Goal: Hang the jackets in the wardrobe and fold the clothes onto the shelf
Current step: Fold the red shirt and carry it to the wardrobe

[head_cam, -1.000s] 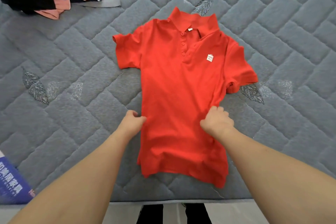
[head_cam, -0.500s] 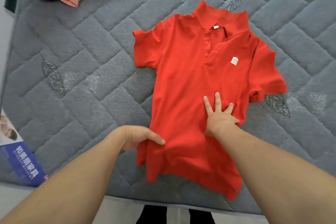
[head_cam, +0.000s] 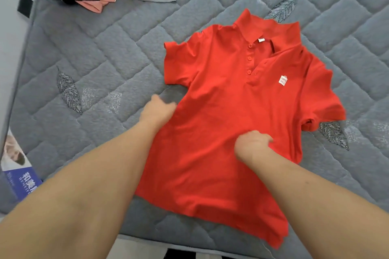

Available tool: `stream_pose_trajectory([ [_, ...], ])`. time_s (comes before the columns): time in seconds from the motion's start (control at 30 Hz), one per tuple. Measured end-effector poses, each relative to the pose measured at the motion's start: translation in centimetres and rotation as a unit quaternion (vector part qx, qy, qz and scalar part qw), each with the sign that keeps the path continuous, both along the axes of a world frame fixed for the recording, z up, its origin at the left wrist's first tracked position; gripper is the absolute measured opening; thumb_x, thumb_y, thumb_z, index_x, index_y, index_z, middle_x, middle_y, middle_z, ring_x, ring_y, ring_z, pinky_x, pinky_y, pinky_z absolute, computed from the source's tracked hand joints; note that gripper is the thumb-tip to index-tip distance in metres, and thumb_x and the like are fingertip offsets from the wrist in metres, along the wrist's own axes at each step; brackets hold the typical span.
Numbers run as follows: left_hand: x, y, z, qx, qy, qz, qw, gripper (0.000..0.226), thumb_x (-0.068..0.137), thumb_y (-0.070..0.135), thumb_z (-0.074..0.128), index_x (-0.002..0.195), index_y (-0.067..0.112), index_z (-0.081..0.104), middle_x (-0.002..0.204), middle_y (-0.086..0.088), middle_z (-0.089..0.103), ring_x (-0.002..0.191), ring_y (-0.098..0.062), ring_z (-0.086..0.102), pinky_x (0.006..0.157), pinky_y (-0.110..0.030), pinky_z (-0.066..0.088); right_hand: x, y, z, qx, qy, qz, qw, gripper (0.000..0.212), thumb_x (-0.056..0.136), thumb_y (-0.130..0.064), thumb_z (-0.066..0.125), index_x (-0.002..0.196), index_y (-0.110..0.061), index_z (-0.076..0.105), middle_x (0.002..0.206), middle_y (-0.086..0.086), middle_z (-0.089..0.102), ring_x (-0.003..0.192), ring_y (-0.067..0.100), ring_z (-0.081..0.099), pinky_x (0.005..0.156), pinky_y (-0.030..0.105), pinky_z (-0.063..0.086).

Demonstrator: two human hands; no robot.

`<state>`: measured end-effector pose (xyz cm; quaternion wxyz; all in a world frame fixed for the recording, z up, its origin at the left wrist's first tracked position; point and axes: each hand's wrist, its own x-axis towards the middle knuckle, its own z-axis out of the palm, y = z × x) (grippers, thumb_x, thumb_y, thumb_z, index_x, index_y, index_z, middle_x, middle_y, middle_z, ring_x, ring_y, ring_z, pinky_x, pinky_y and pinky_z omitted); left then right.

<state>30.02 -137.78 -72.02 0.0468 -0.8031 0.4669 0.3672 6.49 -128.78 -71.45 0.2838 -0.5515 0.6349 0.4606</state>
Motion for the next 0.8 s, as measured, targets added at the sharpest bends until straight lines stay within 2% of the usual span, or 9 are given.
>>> stream_pose_trajectory([
  [0.07,-2.9,-3.3,0.0,-0.086,0.134,0.161,0.974,0.052,0.078,0.048,0.068,0.112,0.012,0.051,0.115,-0.009,0.063,0.109,-0.026,0.060,0.087,-0.029,0.043,0.4,-2.3,0.3,-0.122,-0.053,0.012,0.991,0.042,0.095,-0.026,0.043,0.134,-0.017,0.055,0.137,0.008,0.050,0.126,0.029,0.050,0.104,0.046,0.039],
  [0.17,-5.2,-7.4,-1.1,-0.082,0.285,0.368,0.881,0.057,0.081,0.030,0.077,0.126,0.004,0.054,0.124,-0.009,0.063,0.111,-0.023,0.062,0.098,-0.037,0.050,0.4,-5.3,0.2,-0.196,-0.105,-0.021,0.975,0.040,0.093,-0.030,0.045,0.130,-0.015,0.052,0.134,0.009,0.042,0.123,0.031,0.047,0.098,0.044,0.038],
  [0.3,-4.1,-10.2,-1.5,-0.162,0.190,0.363,0.898,0.033,0.087,0.006,0.053,0.119,-0.001,0.057,0.113,-0.013,0.064,0.103,-0.026,0.061,0.091,-0.033,0.049,-0.6,-8.3,0.3,-0.210,-0.149,-0.142,0.956,0.040,0.091,-0.029,0.044,0.128,-0.013,0.049,0.134,0.011,0.037,0.124,0.035,0.041,0.099,0.046,0.039],
  [0.4,-1.4,-10.8,-0.4,-0.249,-0.058,0.337,0.906,0.028,0.089,0.008,0.046,0.115,0.008,0.055,0.123,-0.016,0.059,0.116,-0.035,0.054,0.094,-0.040,0.039,-3.3,-10.4,0.6,-0.271,-0.142,-0.196,0.932,0.039,0.089,-0.026,0.046,0.125,-0.010,0.052,0.133,0.012,0.037,0.124,0.035,0.037,0.100,0.050,0.041],
  [0.47,-1.6,-11.0,0.6,-0.264,-0.177,0.286,0.904,0.037,0.085,0.008,0.047,0.120,0.016,0.052,0.130,-0.014,0.050,0.121,-0.037,0.047,0.097,-0.043,0.035,-5.8,-12.1,0.5,-0.349,-0.123,-0.232,0.900,0.039,0.089,-0.024,0.049,0.124,-0.008,0.052,0.132,0.015,0.039,0.123,0.038,0.038,0.099,0.053,0.041],
  [0.5,-2.5,-11.3,0.9,-0.302,-0.183,0.210,0.912,0.041,0.082,0.010,0.049,0.123,0.016,0.051,0.131,-0.014,0.048,0.121,-0.037,0.046,0.099,-0.044,0.033,-7.2,-13.1,0.3,-0.391,-0.110,-0.242,0.881,0.042,0.089,-0.026,0.051,0.127,-0.008,0.050,0.134,0.017,0.040,0.124,0.039,0.037,0.099,0.055,0.040],
  [0.57,-5.9,-12.6,0.4,-0.360,-0.123,-0.017,0.925,0.048,0.080,0.017,0.054,0.127,0.012,0.049,0.133,-0.016,0.046,0.125,-0.036,0.043,0.106,-0.045,0.028,-10.0,-15.3,-0.6,-0.440,-0.081,-0.250,0.859,0.055,0.091,-0.033,0.051,0.139,-0.010,0.041,0.141,0.019,0.039,0.131,0.039,0.034,0.105,0.057,0.033],
  [0.63,-10.2,-14.6,-0.7,-0.321,-0.051,-0.181,0.928,0.058,0.084,0.026,0.058,0.138,0.012,0.042,0.142,-0.013,0.040,0.136,-0.032,0.034,0.116,-0.046,0.018,-12.5,-17.4,-2.2,-0.448,-0.059,-0.242,0.859,0.069,0.094,-0.042,0.048,0.151,-0.011,0.025,0.149,0.021,0.032,0.139,0.037,0.027,0.113,0.057,0.020],
  [0.8,-19.0,-19.3,-5.3,-0.179,0.016,-0.274,0.945,0.073,0.092,0.049,0.052,0.153,0.019,0.022,0.157,-0.006,0.022,0.147,-0.028,0.014,0.120,-0.057,-0.002,-15.2,-20.6,-7.0,-0.515,-0.046,-0.213,0.829,0.071,0.098,-0.046,0.041,0.152,-0.005,0.023,0.155,0.022,0.027,0.143,0.037,0.023,0.119,0.053,0.011],
])
